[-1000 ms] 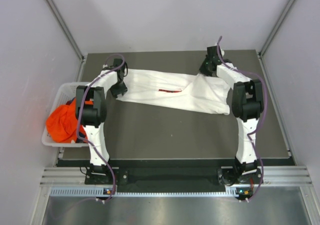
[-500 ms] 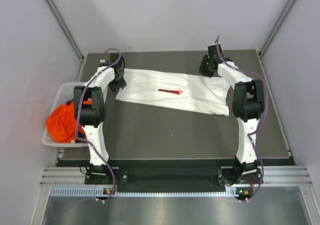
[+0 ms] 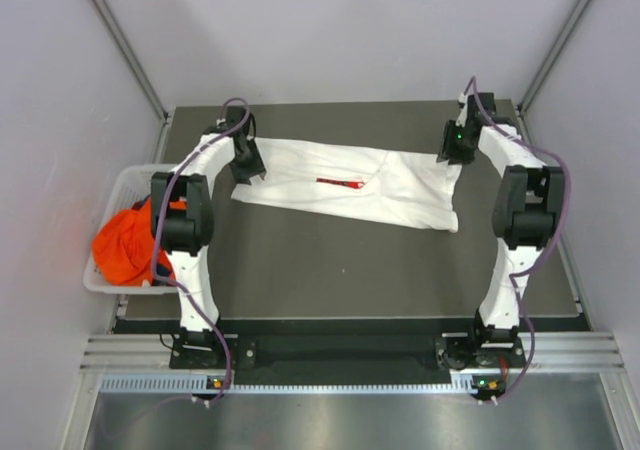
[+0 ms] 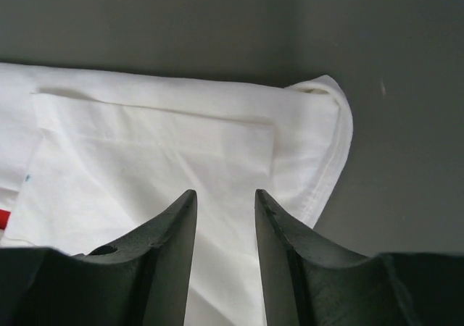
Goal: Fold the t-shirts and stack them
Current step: Fold the tshirt
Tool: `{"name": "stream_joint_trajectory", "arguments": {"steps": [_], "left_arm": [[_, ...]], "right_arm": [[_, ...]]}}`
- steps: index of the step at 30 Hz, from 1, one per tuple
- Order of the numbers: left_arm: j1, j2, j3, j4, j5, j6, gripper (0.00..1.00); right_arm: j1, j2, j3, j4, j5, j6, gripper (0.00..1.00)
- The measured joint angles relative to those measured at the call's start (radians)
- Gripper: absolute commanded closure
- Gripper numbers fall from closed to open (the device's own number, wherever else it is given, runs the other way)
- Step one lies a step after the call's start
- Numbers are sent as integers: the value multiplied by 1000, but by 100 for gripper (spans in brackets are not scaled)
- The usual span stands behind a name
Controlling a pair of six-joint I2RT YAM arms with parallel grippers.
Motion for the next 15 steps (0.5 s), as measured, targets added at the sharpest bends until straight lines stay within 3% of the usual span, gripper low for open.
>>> {"name": "stream_joint_trajectory", "arguments": {"steps": [15], "left_arm": [[2,34,-47,14,-10,-3,55]], "right_arm": [[-30,104,6,33,-54,-92,62]]}}
